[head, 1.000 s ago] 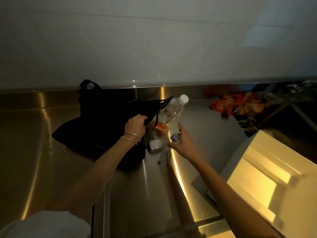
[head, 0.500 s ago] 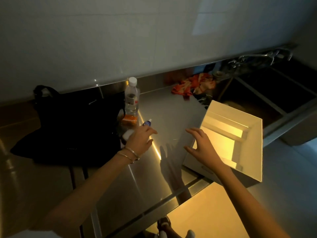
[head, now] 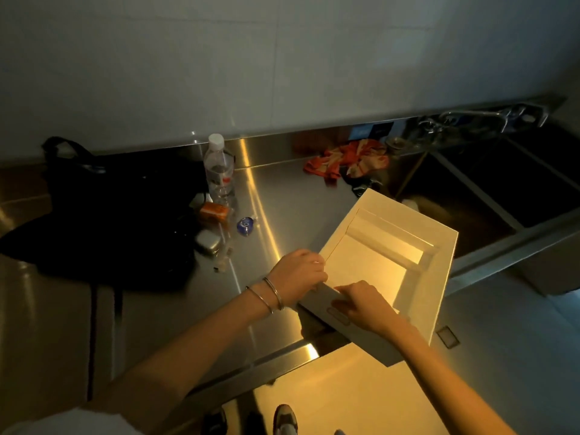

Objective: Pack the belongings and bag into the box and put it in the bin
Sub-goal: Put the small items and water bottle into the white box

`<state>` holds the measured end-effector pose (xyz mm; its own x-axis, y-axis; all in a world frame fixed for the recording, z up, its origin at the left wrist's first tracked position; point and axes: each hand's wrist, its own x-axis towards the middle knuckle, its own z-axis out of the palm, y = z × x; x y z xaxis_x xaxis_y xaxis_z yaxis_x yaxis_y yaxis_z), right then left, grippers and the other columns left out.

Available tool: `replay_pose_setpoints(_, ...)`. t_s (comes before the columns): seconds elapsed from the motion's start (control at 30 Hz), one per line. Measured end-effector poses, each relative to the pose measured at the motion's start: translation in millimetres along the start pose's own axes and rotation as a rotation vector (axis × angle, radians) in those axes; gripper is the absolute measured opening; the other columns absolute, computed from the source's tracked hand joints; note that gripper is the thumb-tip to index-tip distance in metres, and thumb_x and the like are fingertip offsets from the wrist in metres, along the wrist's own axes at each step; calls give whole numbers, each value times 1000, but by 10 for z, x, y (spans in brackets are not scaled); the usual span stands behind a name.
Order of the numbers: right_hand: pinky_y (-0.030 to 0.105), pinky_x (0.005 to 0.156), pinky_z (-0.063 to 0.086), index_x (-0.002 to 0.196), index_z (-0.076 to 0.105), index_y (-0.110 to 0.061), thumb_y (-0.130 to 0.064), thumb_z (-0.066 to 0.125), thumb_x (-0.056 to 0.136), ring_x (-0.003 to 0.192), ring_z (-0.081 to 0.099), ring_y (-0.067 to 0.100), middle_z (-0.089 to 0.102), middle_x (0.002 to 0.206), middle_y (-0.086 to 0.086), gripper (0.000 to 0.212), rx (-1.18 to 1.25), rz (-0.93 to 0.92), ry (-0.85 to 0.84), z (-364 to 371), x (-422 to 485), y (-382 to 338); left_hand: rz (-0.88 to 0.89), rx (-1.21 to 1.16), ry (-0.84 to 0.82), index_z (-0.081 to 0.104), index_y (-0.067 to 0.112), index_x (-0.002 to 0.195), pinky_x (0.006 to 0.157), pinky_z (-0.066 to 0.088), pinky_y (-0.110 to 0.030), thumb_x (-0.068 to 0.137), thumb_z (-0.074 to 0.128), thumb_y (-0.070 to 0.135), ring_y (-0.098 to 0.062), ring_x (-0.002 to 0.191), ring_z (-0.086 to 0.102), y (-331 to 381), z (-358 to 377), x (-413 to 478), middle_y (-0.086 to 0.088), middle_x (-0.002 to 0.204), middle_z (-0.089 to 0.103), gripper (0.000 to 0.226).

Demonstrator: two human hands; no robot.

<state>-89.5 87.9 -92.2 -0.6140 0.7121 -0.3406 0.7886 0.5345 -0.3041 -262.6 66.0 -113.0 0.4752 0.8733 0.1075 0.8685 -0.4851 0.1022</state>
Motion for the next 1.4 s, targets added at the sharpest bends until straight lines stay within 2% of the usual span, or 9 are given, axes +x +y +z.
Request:
replay_pose_setpoints(0.1,37,83,50,115,59,-18,-28,52,90,89,62,26,68,103,11,28,-18,-52,54,22,-22,-3,22,-49,112,66,14,72,74,56,-35,67,75,12,-22,77,64,-16,-42,-66,-6,76,69,10)
replay_pose_setpoints(0.23,38,82,49,117,56,-21,-26,48,92,90,61,28,68,103,12,27,-41,-186,105,-63,-53,-78,17,26,277,67,17,72,93,48,-32,73,65,18,-18,82,66,51,-205,-209,-2,78,71,2)
replay_pose_setpoints(0.4,22,70,37,128,48,-27,-22,47,94,92,60,23,66,107,6,34,-147,-350,165,-271,-58,-379,-127,176,445,65,16,75,100,40,-33,76,62,13,-19,88,66,122,-432,-511,-3,80,70,4)
replay_pose_setpoints(0.57,27,87,45,133,40,-34,-26,48,94,97,61,20,65,115,1,40,-208,-508,226,-395,-126,-931,-319,314,567,68,13,80,102,37,-36,82,57,16,-20,94,64,230,-691,-1078,-6,84,72,11)
replay_pose_setpoints(0.77,33,83,49,134,40,-32,-24,47,95,94,63,25,66,115,4,40,-224,-785,276,-135,-170,-1845,-576,426,649,71,9,77,101,38,-34,81,59,11,-22,91,63,393,-906,-2172,-9,81,73,13)
replay_pose_setpoints(0.93,34,72,50,120,52,-27,-24,47,94,79,63,25,69,97,4,26,-242,-999,298,292,-235,-2792,-810,525,670,70,8,73,100,38,-35,70,75,15,-19,90,59,561,-1006,-3223,-10,79,72,9)
replay_pose_setpoints(1.03,25,51,41,83,64,-21,-31,64,83,56,62,22,68,68,1,11,-213,-1087,396,551,-321,-3323,-951,558,629,69,7,75,101,34,-35,69,73,18,-19,90,55,654,-976,-3873,-11,79,72,13)
replay_pose_setpoints(1.1,19,43,30,63,61,-20,-36,80,65,40,55,17,62,50,-2,25,-190,-1108,428,728,-358,-3616,-1067,535,610,69,8,74,98,35,-33,67,78,13,-20,85,58,707,-918,-4223,-10,78,71,12)
replay_pose_setpoints(1.4,19,48,28,55,58,-14,-29,87,54,37,50,17,60,47,0,32,-131,-1160,383,1466,-325,-4379,-1393,345,587,67,8,71,68,48,-23,54,85,8,-13,85,42,783,-674,-4967,-8,75,70,25)
